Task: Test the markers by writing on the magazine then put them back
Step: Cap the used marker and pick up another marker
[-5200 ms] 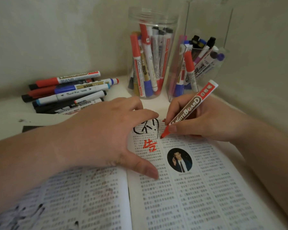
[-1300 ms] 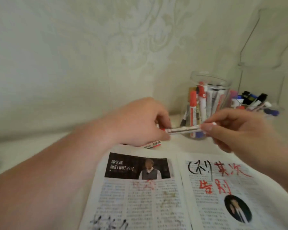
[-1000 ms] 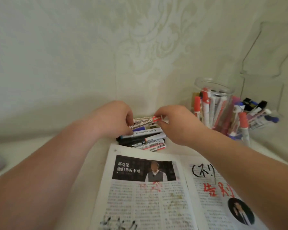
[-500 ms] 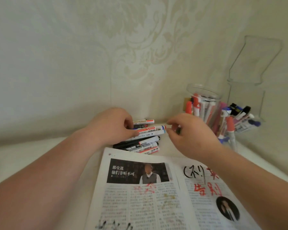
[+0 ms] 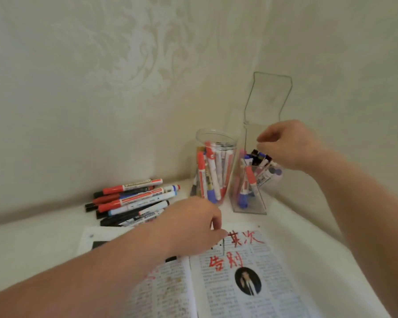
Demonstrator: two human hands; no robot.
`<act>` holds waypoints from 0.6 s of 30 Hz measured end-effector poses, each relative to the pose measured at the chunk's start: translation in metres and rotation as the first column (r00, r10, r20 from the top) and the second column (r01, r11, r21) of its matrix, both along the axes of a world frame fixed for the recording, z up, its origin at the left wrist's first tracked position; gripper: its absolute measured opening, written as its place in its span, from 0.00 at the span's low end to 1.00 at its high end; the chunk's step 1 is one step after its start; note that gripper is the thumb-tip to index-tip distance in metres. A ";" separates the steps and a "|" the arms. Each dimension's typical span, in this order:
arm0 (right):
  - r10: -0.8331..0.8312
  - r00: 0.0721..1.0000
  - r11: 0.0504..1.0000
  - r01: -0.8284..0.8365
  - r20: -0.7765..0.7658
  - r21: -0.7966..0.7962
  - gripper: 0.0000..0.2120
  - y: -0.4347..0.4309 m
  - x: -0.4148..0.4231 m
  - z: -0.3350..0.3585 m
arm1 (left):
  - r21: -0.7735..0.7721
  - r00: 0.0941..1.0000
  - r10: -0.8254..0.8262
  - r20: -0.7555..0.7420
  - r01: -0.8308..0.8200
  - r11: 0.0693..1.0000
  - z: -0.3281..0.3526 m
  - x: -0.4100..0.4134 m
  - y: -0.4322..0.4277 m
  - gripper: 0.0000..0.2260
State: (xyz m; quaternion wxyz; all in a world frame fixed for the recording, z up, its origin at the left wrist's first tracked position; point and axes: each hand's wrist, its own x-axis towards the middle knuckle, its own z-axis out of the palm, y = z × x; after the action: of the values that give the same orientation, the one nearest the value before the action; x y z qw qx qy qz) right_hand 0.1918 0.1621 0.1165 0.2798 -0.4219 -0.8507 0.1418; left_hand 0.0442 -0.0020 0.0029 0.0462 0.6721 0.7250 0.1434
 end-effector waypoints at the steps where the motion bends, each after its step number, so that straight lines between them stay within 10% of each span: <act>1: 0.031 0.994 0.998 -0.025 0.105 -0.063 0.06 0.004 0.001 0.004 | 0.054 1.000 0.009 0.005 -0.009 0.999 -0.007 0.004 0.001 0.12; 11: 0.244 0.883 0.958 -0.154 0.401 -0.242 0.09 0.019 -0.014 0.000 | 0.356 0.945 -0.002 0.326 -0.121 0.927 -0.042 -0.011 0.007 0.05; 18: 0.226 0.954 0.962 -0.188 0.196 -0.197 0.11 0.019 -0.001 -0.008 | 0.418 0.922 -0.050 0.384 -0.126 0.900 -0.045 -0.012 0.008 0.03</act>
State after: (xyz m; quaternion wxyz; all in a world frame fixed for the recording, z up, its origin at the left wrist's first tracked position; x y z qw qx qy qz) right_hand 0.1912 0.1808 0.1085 0.1305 -0.3660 -0.8999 0.1981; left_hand 0.0321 0.0057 -0.0424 0.0337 0.6094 0.6644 0.4314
